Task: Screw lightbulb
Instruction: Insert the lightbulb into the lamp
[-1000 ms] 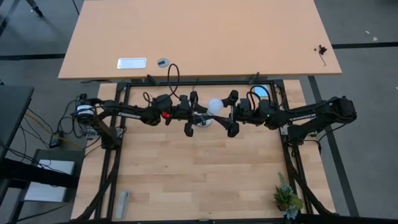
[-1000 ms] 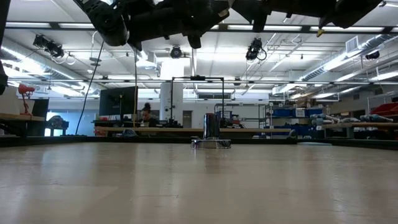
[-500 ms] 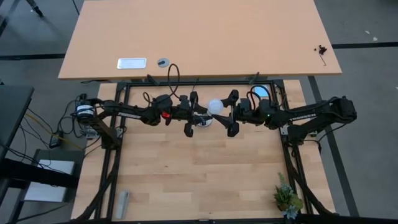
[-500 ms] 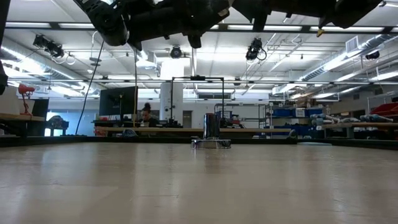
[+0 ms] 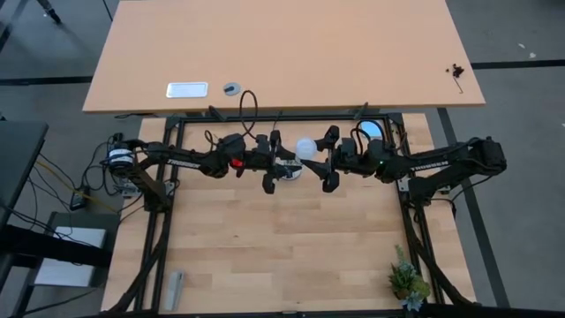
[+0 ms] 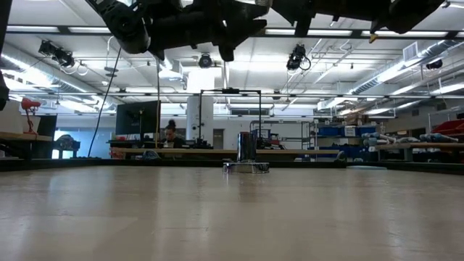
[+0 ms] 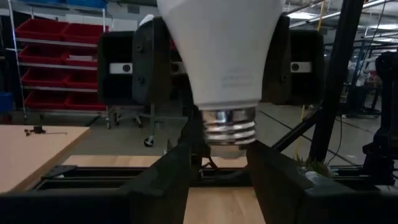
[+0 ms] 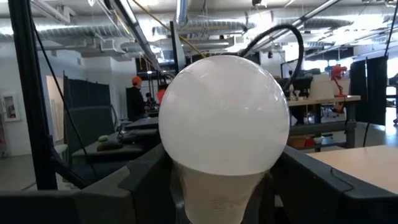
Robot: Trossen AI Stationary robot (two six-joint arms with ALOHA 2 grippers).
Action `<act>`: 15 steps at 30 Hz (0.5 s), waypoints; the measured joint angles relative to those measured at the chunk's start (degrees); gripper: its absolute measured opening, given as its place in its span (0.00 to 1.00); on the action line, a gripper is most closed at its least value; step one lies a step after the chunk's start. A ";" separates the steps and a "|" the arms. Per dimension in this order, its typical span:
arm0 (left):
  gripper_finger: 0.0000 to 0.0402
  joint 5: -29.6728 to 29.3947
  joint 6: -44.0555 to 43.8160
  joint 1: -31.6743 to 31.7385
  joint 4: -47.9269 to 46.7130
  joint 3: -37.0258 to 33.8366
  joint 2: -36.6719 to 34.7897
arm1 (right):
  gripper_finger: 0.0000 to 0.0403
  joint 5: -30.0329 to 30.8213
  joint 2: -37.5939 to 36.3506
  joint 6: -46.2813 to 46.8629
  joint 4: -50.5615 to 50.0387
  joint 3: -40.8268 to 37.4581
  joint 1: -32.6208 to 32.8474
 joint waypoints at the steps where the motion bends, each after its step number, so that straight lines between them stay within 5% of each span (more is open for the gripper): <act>1: 0.41 0.00 0.00 0.13 -0.63 0.00 0.00 | 0.65 -0.01 0.00 -0.22 0.22 0.00 0.00; 15: 0.41 -1.80 1.17 4.29 -12.33 -0.09 0.02 | 0.65 -0.09 -2.83 -1.45 -3.02 0.00 -2.92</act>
